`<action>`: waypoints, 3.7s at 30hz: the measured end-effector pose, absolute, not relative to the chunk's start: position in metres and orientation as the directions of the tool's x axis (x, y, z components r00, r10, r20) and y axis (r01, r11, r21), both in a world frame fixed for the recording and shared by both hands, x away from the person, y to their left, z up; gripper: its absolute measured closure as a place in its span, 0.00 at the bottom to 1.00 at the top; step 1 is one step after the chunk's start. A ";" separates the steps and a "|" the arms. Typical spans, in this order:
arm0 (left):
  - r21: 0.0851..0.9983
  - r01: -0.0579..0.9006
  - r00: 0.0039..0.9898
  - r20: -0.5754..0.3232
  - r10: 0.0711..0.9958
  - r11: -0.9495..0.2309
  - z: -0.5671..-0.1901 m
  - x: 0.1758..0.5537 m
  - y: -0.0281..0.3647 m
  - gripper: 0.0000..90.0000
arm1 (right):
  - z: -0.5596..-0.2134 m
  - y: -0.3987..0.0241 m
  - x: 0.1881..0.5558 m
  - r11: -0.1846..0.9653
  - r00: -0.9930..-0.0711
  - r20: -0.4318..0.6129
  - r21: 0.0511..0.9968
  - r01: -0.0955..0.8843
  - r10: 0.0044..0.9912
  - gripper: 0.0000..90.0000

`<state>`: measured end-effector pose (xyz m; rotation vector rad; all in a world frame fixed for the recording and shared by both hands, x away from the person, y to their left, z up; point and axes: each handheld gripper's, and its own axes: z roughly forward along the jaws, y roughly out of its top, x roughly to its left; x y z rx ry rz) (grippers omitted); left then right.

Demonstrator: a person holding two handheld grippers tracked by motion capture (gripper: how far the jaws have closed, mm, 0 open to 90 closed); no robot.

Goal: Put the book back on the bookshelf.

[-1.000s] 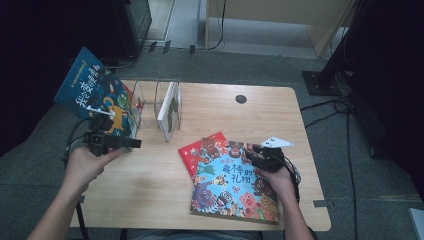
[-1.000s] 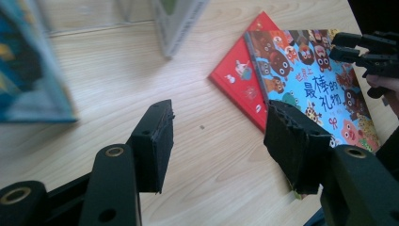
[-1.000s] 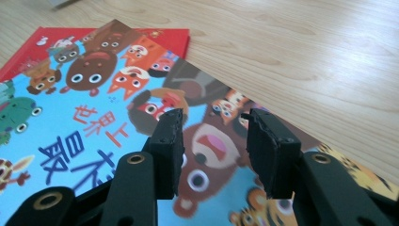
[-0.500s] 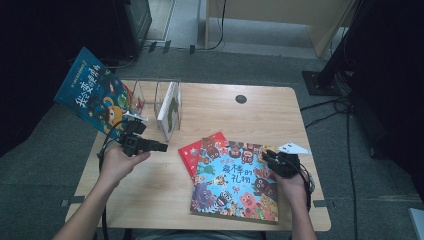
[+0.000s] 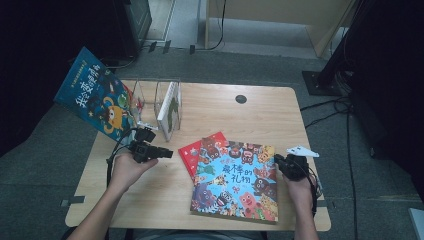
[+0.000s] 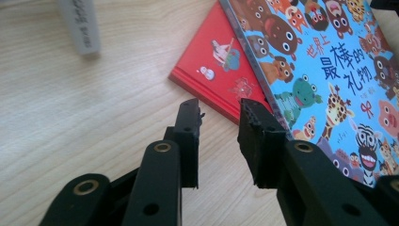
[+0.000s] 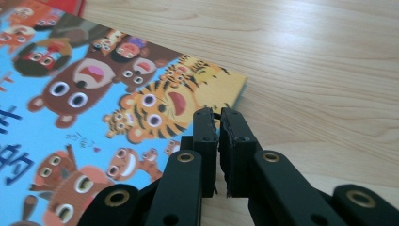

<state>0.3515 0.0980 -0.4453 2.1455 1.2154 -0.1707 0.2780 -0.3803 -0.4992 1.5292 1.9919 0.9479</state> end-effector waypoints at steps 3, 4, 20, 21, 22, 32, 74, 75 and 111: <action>0.502 0.792 0.571 -0.409 0.712 -0.347 -0.447 0.347 0.097 0.84 | -0.495 -0.386 0.274 0.136 -0.251 0.039 0.755 0.642 0.967 0.97; 0.504 0.791 0.573 -0.412 0.708 -0.346 -0.448 0.346 0.096 0.86 | -0.496 -0.388 0.274 0.123 -0.247 0.054 0.753 0.646 0.968 0.98; 0.522 0.778 0.591 -0.420 0.689 -0.350 -0.462 0.336 0.085 0.91 | -0.505 -0.376 0.285 0.110 -0.252 0.093 0.720 0.685 0.963 1.00; 0.520 0.777 0.594 -0.416 0.689 -0.355 -0.462 0.336 0.084 0.91 | -0.505 -0.374 0.286 0.113 -0.256 0.092 0.721 0.684 0.962 1.00; 0.518 0.777 0.595 -0.419 0.686 -0.358 -0.464 0.334 0.082 0.91 | -0.505 -0.372 0.287 0.118 -0.262 0.089 0.724 0.680 0.961 1.00; 0.509 0.783 0.590 -0.424 0.687 -0.358 -0.471 0.325 0.078 0.92 | -0.505 -0.349 0.302 0.157 -0.301 0.069 0.731 0.664 0.951 1.00; 0.519 0.778 0.580 -0.376 0.723 -0.354 -0.479 0.320 0.085 0.93 | -0.493 -0.301 0.304 0.239 -0.462 0.080 0.772 0.589 0.883 1.00; 0.518 0.777 0.581 -0.373 0.723 -0.357 -0.478 0.322 0.087 0.93 | -0.493 -0.302 0.301 0.241 -0.464 0.077 0.773 0.587 0.882 1.00; 0.487 0.787 0.584 -0.390 0.712 -0.379 -0.487 0.290 0.110 0.95 | -0.503 -0.309 0.287 0.264 -0.443 0.052 0.739 0.620 0.895 1.00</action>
